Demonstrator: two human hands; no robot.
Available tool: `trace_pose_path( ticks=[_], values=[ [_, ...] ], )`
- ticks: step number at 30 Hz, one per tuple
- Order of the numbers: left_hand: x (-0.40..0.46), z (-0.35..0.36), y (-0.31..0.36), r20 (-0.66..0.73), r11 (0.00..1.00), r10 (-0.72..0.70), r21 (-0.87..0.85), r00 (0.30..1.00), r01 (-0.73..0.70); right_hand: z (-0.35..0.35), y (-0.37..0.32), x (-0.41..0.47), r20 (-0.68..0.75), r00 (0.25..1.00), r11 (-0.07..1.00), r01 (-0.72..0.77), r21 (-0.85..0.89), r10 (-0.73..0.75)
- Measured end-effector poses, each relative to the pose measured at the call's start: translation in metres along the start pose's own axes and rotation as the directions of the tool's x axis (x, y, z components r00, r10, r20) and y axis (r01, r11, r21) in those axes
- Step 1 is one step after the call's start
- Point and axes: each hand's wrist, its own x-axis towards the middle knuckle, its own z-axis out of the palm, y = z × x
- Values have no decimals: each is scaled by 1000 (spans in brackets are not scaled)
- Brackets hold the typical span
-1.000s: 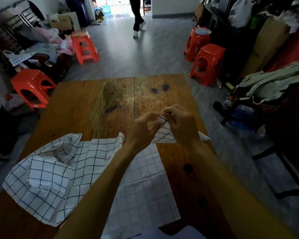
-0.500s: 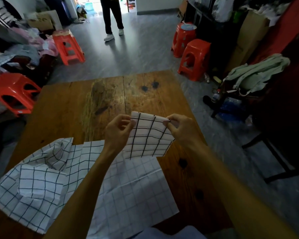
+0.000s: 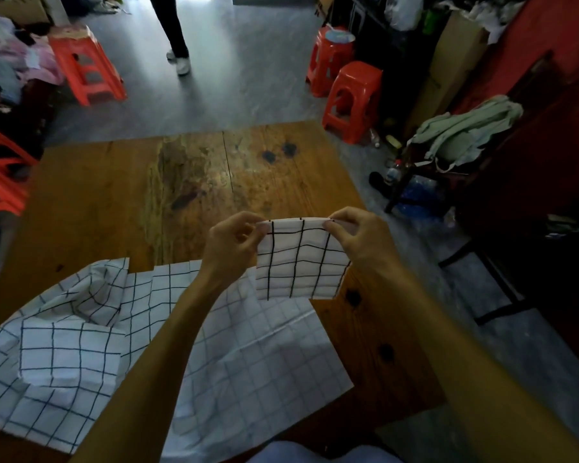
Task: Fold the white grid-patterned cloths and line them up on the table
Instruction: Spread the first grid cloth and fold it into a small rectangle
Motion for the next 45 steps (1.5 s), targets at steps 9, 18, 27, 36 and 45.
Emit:
trace_pose_path(
  ticks=[9,18,27,36,45],
  values=[
    [36,19,-28,160,993,-109,57,981,101,4,23,46,148,985,995,-86,-47,92],
    [100,94,-100,134,936,-288,249,948,249,43,107,123,312,931,977,-147,-154,189],
    [125,121,-146,274,886,-273,446,922,129,78,164,148,346,926,981,-96,-171,151],
    [97,109,-148,391,881,-169,472,905,-39,84,164,91,351,928,968,-41,-249,129],
    [47,108,-167,350,818,-332,570,876,82,87,151,51,519,798,905,-75,-418,306]
  ],
)
